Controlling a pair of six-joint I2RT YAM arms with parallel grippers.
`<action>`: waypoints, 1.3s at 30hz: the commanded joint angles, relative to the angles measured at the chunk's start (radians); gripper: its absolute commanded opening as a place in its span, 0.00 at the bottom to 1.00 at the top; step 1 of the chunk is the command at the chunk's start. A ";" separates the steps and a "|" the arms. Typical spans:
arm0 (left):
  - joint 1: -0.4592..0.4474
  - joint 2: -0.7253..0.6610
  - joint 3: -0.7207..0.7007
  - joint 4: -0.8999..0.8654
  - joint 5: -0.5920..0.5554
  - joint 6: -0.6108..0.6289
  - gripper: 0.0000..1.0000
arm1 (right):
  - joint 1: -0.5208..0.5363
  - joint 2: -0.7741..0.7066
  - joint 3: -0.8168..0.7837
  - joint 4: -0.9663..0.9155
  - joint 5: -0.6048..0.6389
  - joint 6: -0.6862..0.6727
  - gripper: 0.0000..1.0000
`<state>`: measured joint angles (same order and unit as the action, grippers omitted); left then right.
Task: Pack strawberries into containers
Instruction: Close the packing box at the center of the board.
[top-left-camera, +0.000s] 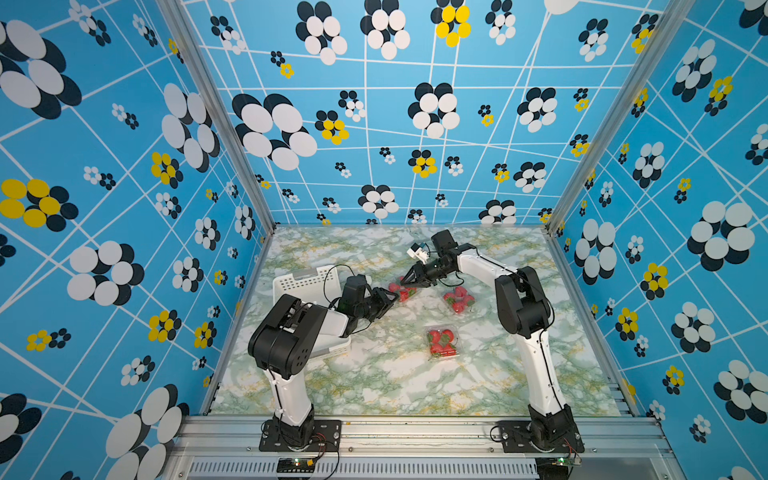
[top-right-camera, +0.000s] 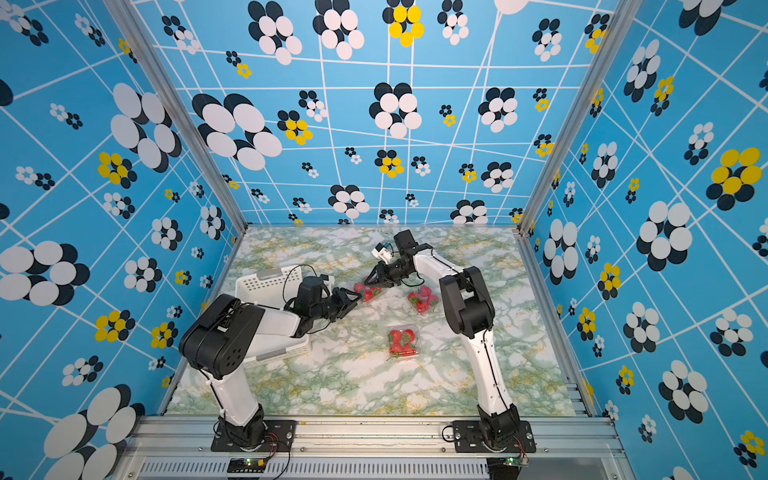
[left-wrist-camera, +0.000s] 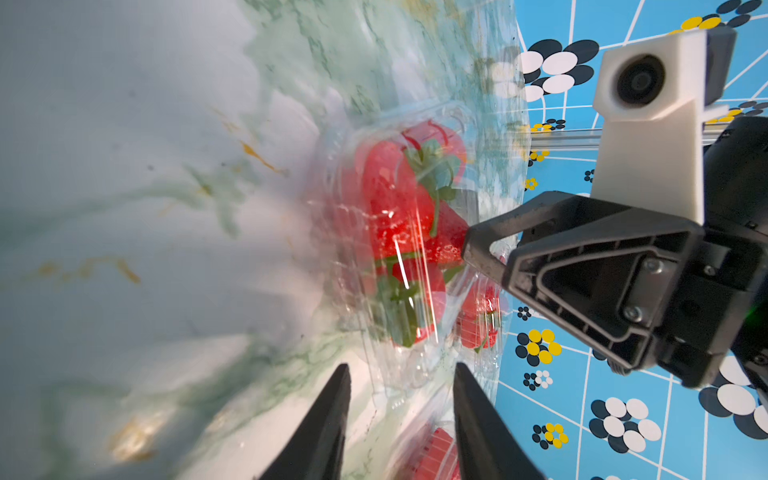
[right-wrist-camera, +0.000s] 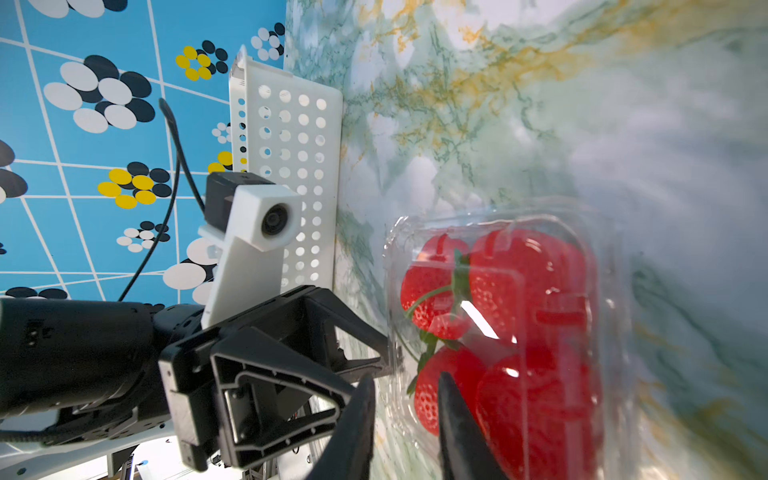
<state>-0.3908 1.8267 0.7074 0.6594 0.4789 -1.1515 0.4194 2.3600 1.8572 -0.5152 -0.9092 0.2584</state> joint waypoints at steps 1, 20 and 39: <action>-0.013 -0.005 -0.010 0.007 -0.009 0.019 0.42 | 0.001 -0.038 -0.018 0.001 0.013 -0.018 0.28; -0.037 0.082 0.017 0.072 -0.019 0.005 0.41 | 0.009 -0.034 -0.023 -0.013 0.004 -0.034 0.26; -0.035 0.109 0.007 0.117 -0.014 -0.008 0.22 | 0.011 -0.033 -0.021 -0.029 0.010 -0.044 0.25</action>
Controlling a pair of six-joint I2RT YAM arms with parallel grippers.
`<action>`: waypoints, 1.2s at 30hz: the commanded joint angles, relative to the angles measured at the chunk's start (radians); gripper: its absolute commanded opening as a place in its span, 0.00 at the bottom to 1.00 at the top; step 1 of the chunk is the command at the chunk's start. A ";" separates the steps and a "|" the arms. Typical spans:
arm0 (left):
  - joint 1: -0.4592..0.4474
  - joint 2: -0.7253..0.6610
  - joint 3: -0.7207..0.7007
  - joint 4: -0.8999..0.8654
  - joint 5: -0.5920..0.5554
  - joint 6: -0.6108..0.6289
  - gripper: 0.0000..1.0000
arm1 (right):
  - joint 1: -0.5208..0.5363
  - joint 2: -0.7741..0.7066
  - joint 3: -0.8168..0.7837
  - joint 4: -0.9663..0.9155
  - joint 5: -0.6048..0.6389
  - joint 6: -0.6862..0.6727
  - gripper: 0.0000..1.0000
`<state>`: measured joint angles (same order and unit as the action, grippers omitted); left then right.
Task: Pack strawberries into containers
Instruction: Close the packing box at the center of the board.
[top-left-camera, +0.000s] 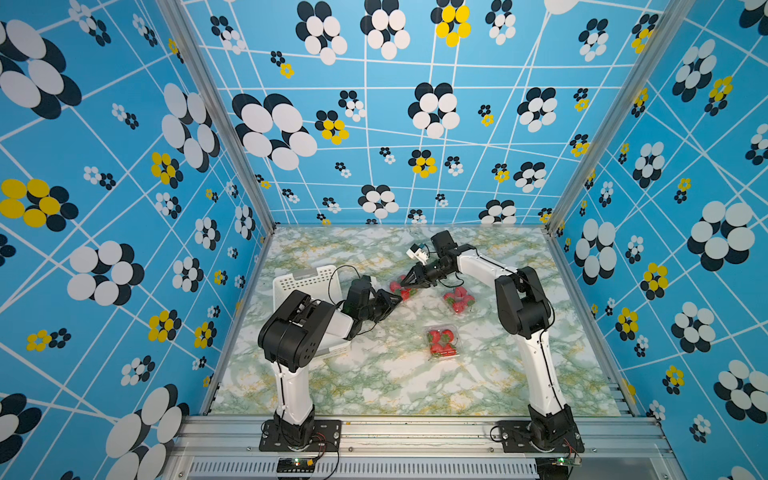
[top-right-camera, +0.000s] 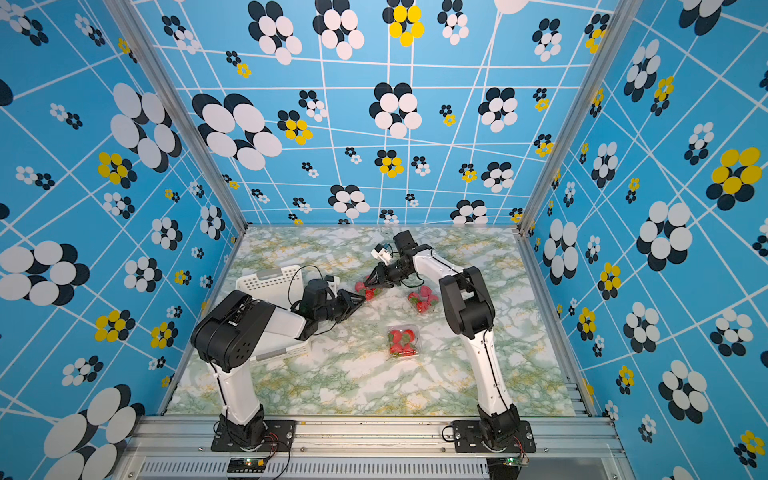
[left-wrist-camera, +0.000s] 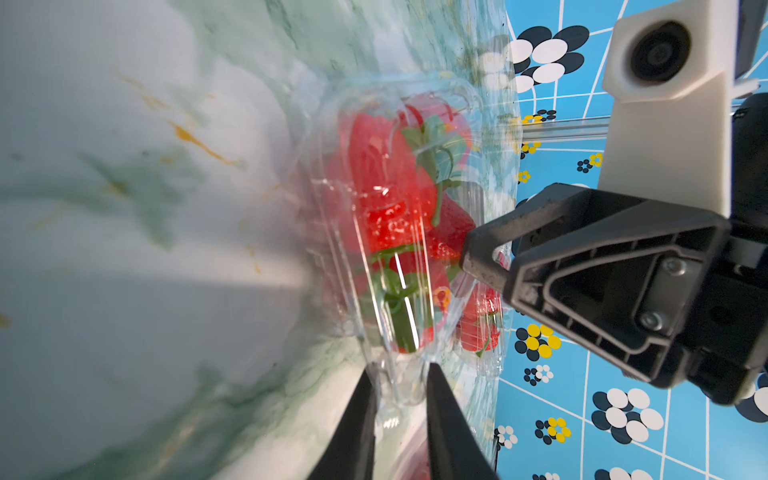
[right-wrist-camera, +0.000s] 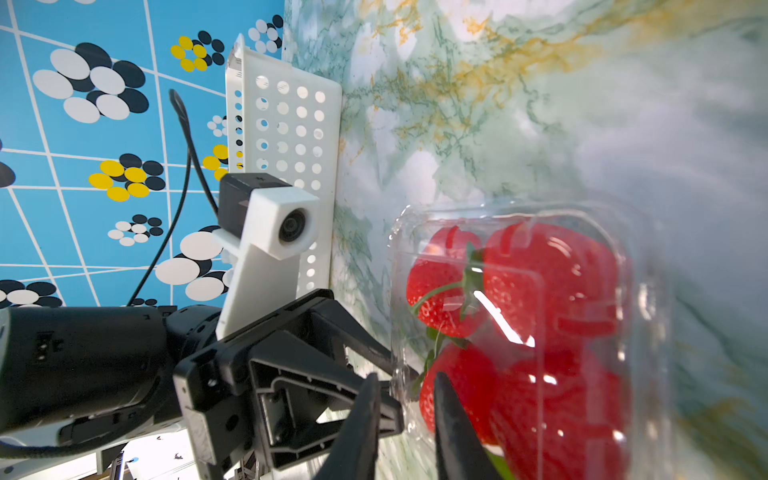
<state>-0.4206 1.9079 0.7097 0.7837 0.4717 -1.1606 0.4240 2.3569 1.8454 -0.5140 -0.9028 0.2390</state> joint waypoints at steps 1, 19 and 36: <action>-0.005 0.028 0.006 -0.008 -0.007 0.001 0.22 | 0.007 -0.030 -0.011 -0.031 0.002 -0.024 0.25; -0.018 0.052 -0.001 0.042 0.004 -0.015 0.34 | 0.003 -0.036 0.022 -0.075 0.005 -0.055 0.25; -0.026 0.049 -0.008 0.047 -0.002 -0.013 0.17 | 0.002 -0.044 0.018 -0.078 0.006 -0.057 0.25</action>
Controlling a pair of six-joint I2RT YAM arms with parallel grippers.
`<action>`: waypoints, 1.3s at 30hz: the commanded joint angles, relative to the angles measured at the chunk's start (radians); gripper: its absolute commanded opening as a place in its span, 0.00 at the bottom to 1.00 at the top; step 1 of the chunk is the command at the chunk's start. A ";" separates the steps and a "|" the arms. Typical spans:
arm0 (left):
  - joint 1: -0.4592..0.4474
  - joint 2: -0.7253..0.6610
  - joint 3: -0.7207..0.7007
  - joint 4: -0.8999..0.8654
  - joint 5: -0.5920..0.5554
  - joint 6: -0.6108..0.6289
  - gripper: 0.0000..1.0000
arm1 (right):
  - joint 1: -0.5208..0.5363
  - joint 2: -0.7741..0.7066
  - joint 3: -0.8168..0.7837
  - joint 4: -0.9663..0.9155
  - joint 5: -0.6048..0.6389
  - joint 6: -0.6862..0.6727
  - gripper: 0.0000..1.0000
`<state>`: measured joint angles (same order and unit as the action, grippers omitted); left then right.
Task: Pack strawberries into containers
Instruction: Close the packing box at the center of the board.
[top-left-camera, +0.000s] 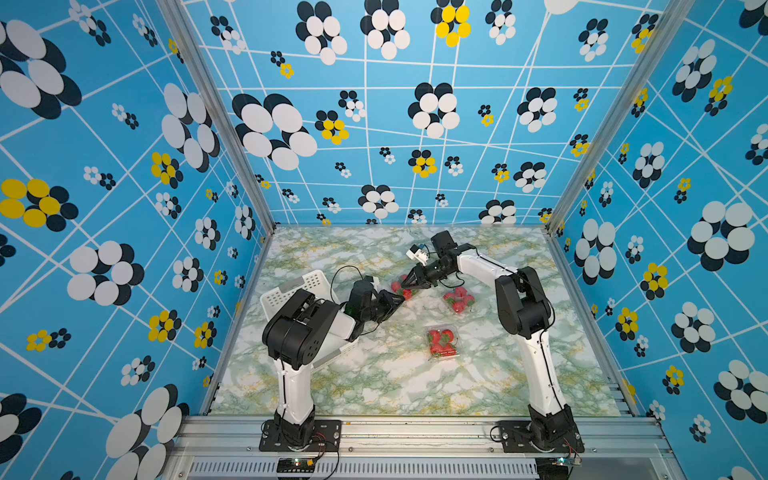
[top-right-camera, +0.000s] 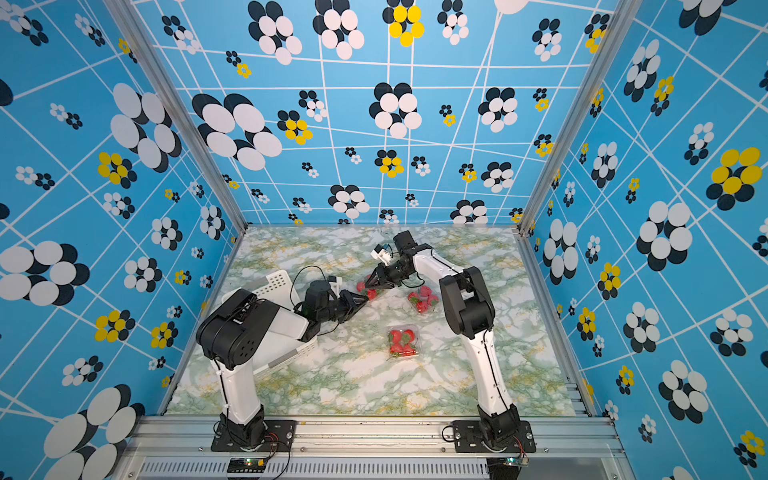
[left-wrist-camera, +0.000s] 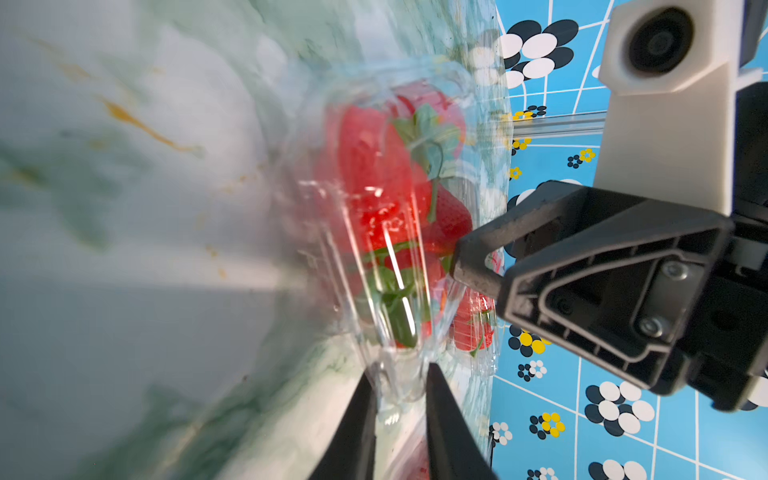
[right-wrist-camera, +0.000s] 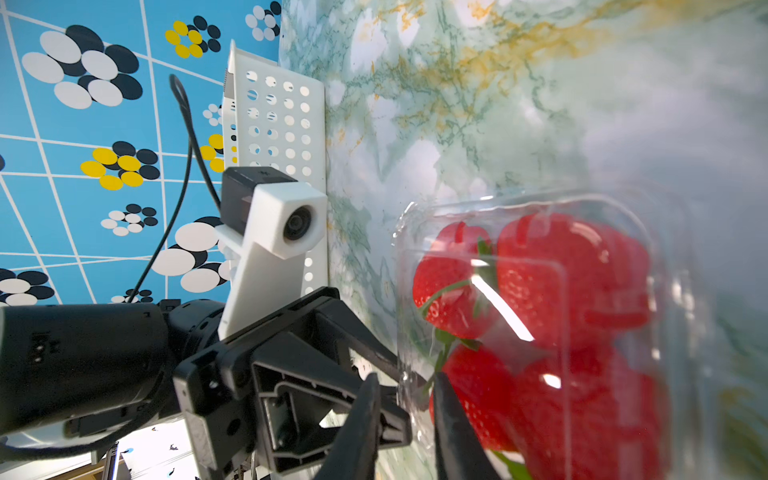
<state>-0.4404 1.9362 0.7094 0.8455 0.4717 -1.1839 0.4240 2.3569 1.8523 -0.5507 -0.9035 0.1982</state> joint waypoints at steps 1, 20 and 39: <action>-0.007 0.021 -0.008 -0.016 -0.002 0.010 0.17 | 0.002 -0.044 0.012 -0.041 0.007 -0.016 0.25; 0.007 -0.065 -0.026 -0.053 -0.014 0.058 0.50 | 0.001 -0.059 0.080 -0.100 0.028 -0.049 0.30; 0.093 -0.313 0.254 -0.567 0.021 0.431 0.74 | -0.048 -0.299 0.091 -0.212 0.316 -0.105 0.71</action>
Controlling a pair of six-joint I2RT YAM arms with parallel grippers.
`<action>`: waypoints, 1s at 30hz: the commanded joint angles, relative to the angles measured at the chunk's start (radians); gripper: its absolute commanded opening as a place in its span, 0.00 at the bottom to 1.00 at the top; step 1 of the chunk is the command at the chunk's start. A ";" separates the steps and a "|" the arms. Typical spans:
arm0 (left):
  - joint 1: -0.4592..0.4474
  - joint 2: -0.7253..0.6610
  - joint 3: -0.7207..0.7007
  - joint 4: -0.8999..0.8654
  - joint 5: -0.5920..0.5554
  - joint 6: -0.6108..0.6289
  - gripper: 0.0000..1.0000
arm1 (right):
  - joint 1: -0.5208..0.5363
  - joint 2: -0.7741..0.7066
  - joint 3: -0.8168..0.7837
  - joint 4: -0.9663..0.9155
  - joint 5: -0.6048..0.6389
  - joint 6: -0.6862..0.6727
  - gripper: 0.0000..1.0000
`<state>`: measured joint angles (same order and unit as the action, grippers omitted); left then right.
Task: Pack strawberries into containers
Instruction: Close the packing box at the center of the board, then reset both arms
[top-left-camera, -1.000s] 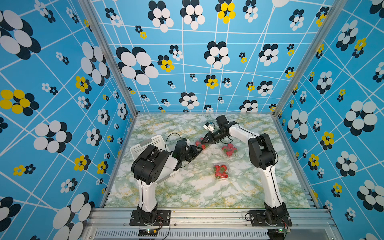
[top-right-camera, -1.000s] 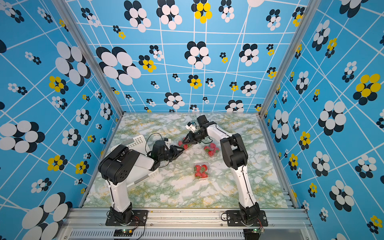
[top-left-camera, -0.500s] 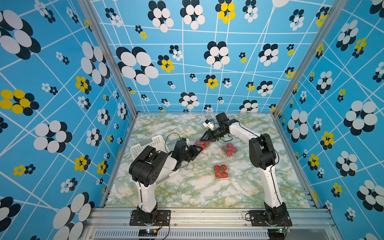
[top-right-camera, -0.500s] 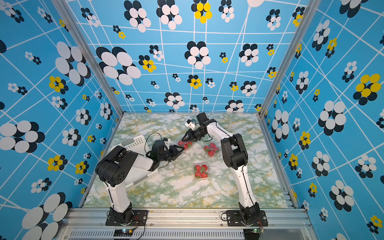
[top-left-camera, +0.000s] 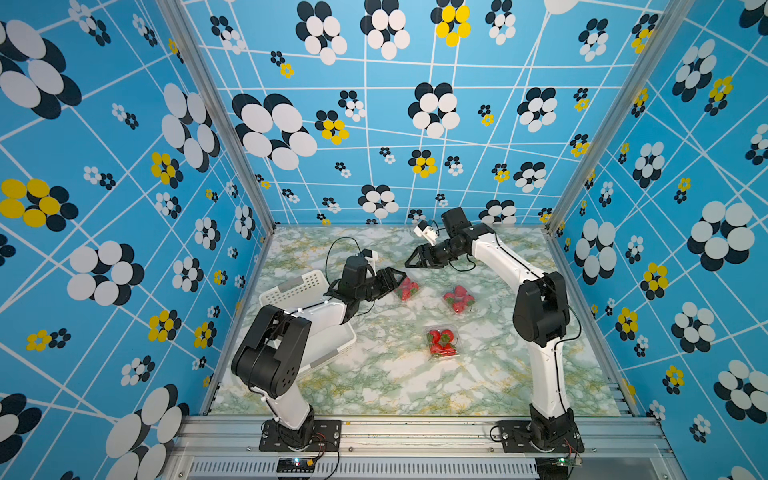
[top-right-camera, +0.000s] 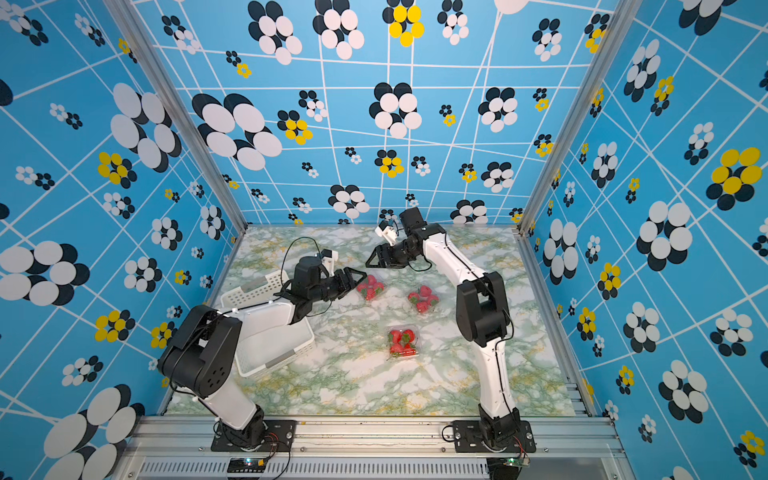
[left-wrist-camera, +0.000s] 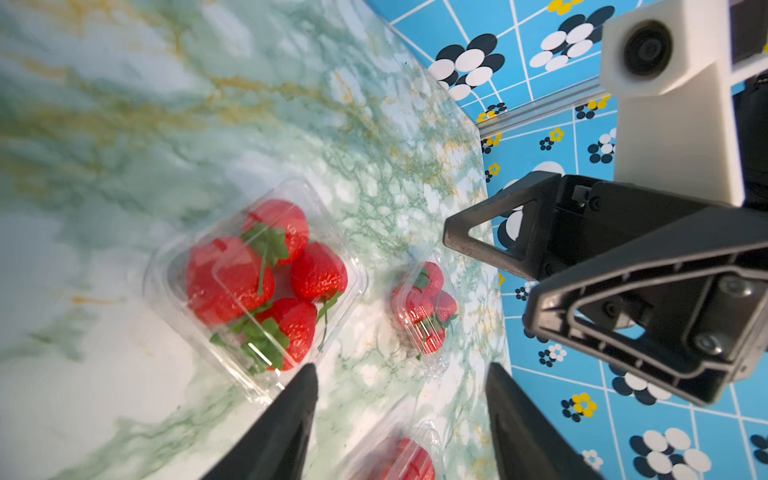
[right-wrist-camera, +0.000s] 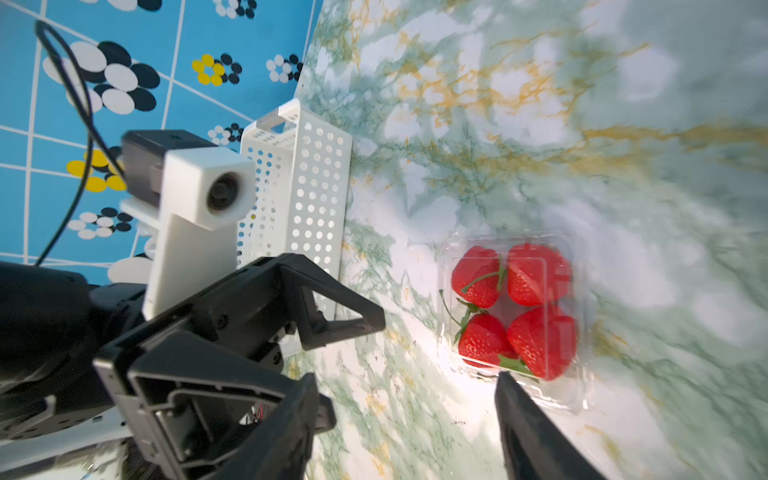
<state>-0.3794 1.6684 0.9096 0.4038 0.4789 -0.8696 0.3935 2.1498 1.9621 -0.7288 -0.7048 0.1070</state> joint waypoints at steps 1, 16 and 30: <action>0.043 -0.055 0.074 -0.149 0.020 0.139 0.80 | -0.025 -0.119 -0.031 -0.035 0.154 -0.014 0.71; 0.247 -0.383 0.078 -0.423 -0.378 0.519 0.99 | -0.126 -0.731 -0.805 0.555 0.957 -0.030 0.99; 0.341 -0.491 -0.374 0.080 -0.699 0.820 0.99 | -0.183 -0.982 -1.352 1.014 1.247 -0.107 0.99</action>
<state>-0.0448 1.1511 0.5678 0.3534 -0.1673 -0.1295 0.2249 1.1931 0.6605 0.1566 0.4717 0.0120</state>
